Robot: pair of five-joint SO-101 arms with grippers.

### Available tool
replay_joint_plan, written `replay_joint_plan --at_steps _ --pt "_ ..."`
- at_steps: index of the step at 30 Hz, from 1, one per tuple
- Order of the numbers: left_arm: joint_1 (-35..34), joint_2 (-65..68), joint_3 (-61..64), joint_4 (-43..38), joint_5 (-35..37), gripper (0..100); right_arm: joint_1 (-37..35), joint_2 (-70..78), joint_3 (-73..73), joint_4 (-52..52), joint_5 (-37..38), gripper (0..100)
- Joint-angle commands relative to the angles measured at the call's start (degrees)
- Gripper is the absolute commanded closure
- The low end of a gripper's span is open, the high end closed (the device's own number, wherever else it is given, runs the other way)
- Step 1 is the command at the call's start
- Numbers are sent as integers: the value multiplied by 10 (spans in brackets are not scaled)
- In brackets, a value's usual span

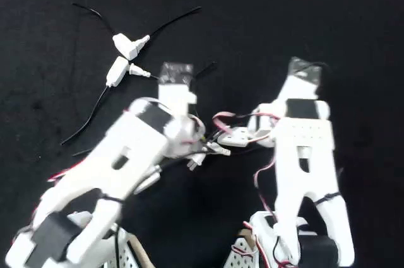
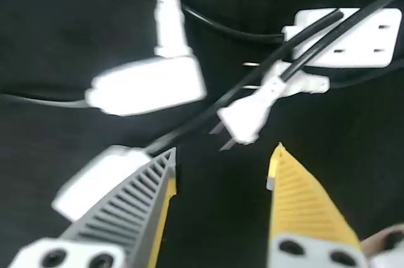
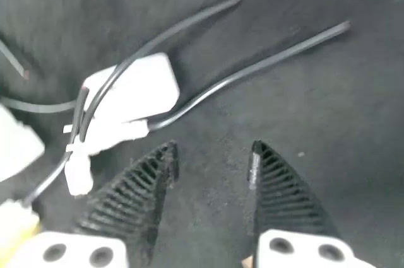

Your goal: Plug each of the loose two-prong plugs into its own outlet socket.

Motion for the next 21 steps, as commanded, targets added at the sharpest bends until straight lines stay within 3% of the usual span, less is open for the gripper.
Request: replay_joint_plan --at_steps 1,5,11,16,21 --pt "-87 -78 -55 98 -226 766 -76 2 19 -26 -26 819" --pt "-175 -158 7 119 -350 766 -151 2 78 -84 -33 819" --pt "-292 -313 167 63 -427 766 -222 2 133 -154 -72 818" --pt "-367 -452 306 -33 -388 766 -264 2 134 -180 -120 817" --pt "-390 -542 420 -98 -376 766 -292 2 137 -209 -167 817"
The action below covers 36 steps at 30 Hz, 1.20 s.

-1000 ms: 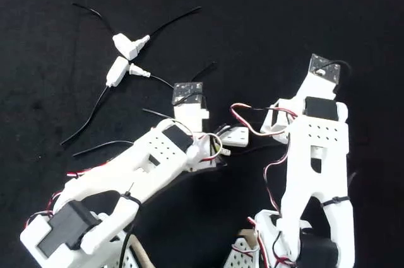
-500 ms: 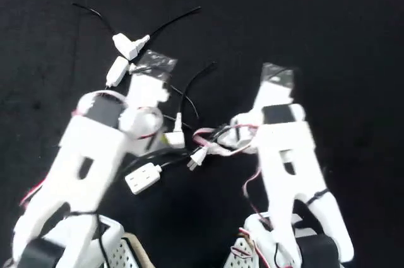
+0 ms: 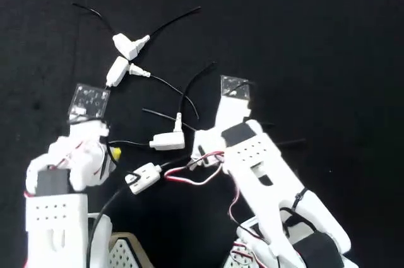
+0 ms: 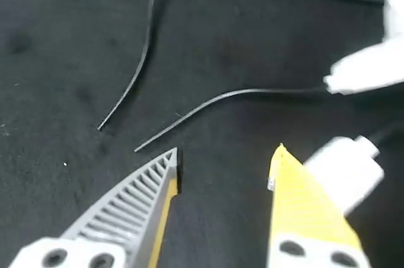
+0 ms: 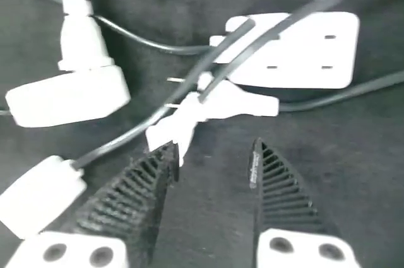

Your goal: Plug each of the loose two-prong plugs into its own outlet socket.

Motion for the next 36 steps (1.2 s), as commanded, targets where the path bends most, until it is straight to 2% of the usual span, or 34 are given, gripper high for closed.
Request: replay_joint_plan --at_steps 1,7,10,18,26,28,31,36 --pt "-10 -58 53 -32 11 766 -17 2 -2 -31 -43 817" --pt "-10 -105 100 -29 11 766 -18 2 35 -91 -51 821" --pt "-10 -113 111 -29 10 766 -20 2 56 -120 -79 822" --pt "-12 -110 114 -29 9 766 -58 2 62 -127 -95 822" --pt "-12 -109 114 -29 9 766 -57 3 64 -127 -95 822" --pt "-11 -109 115 -29 9 766 -57 3 64 -127 -95 849" --pt "-12 -109 115 -29 9 766 -57 3 68 -135 -90 939" --pt "-13 -109 115 -29 9 766 -58 13 90 -171 -90 887"
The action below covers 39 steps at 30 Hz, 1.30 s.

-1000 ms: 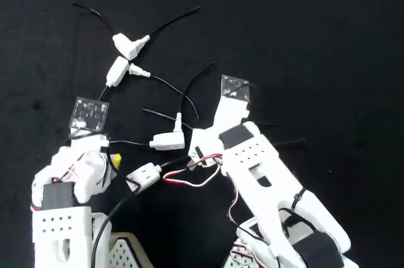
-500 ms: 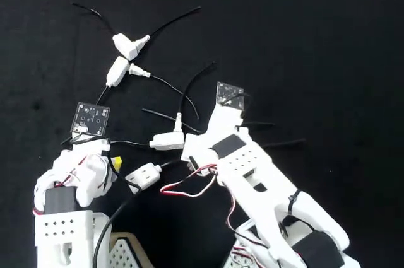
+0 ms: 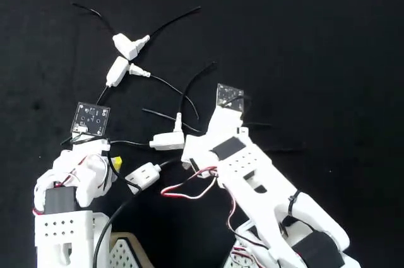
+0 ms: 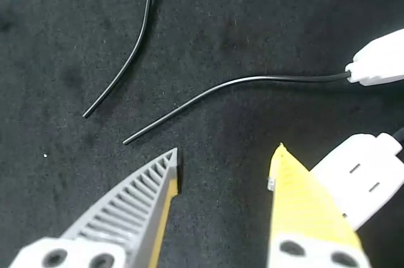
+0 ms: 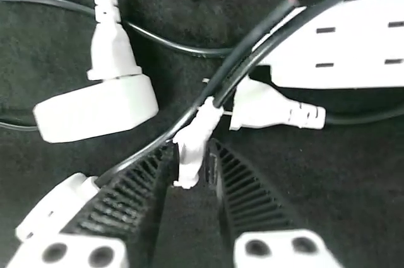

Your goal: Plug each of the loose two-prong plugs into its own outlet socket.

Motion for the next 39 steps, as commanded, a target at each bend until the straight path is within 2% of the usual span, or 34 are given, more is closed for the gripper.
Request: replay_joint_plan --at_steps 1,5,10,17,23,29,32,35,39 --pt "-7 -2 -1 -11 5 766 -7 21 3 -25 2 872" --pt "-7 -2 -1 -11 5 766 -7 65 -15 -26 0 857" --pt "-7 -1 -1 -11 5 766 -7 101 -43 -23 2 958" --pt "-3 -4 7 -11 5 766 -4 94 -46 -18 22 988" --pt "19 -5 17 -11 6 766 -3 -12 -65 68 77 988" --pt "76 -6 17 -11 6 766 -6 -184 -68 131 102 988" --pt "88 -6 16 -11 6 766 -11 -249 -72 125 102 988" --pt "88 -6 12 -11 8 766 -52 -283 -65 93 98 988" --pt "89 -7 11 -11 9 766 -105 -284 -20 -27 98 988"
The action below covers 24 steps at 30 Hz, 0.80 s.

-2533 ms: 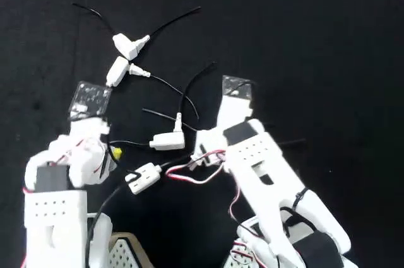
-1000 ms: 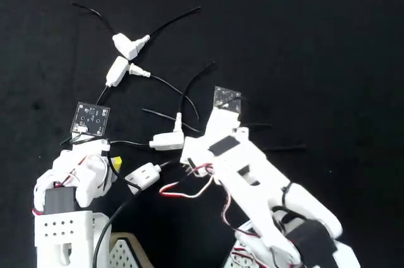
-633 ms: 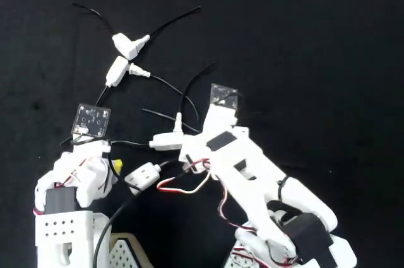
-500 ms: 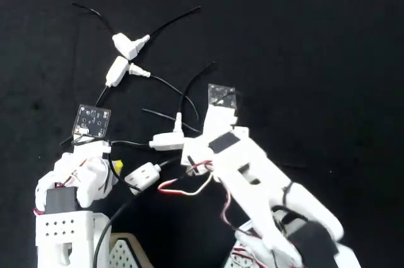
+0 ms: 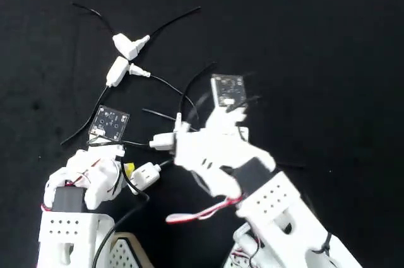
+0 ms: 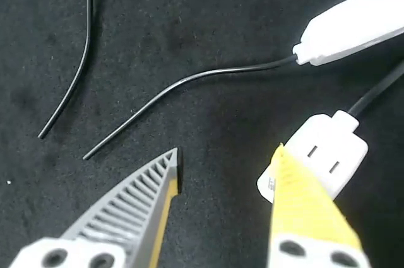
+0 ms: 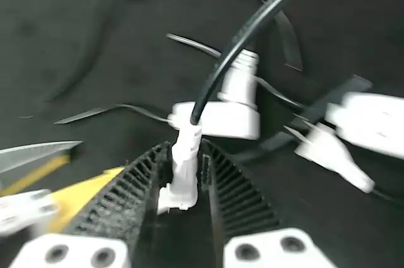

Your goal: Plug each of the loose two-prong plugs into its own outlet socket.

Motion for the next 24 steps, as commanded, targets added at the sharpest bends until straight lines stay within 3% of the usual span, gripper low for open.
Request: replay_joint_plan --at_steps 1,5,11,19,24 --pt "9 -11 -7 -11 9 766 -49 -17 29 -142 0 988" --pt "9 -68 -2 4 18 766 -54 -17 83 -250 0 988" --pt "36 -241 -7 94 57 762 -76 -19 107 -273 -1 988" --pt "68 -216 -8 70 58 761 -76 -16 110 -358 -8 988" --pt "74 -229 -28 71 69 765 -77 -17 126 -359 -18 988"
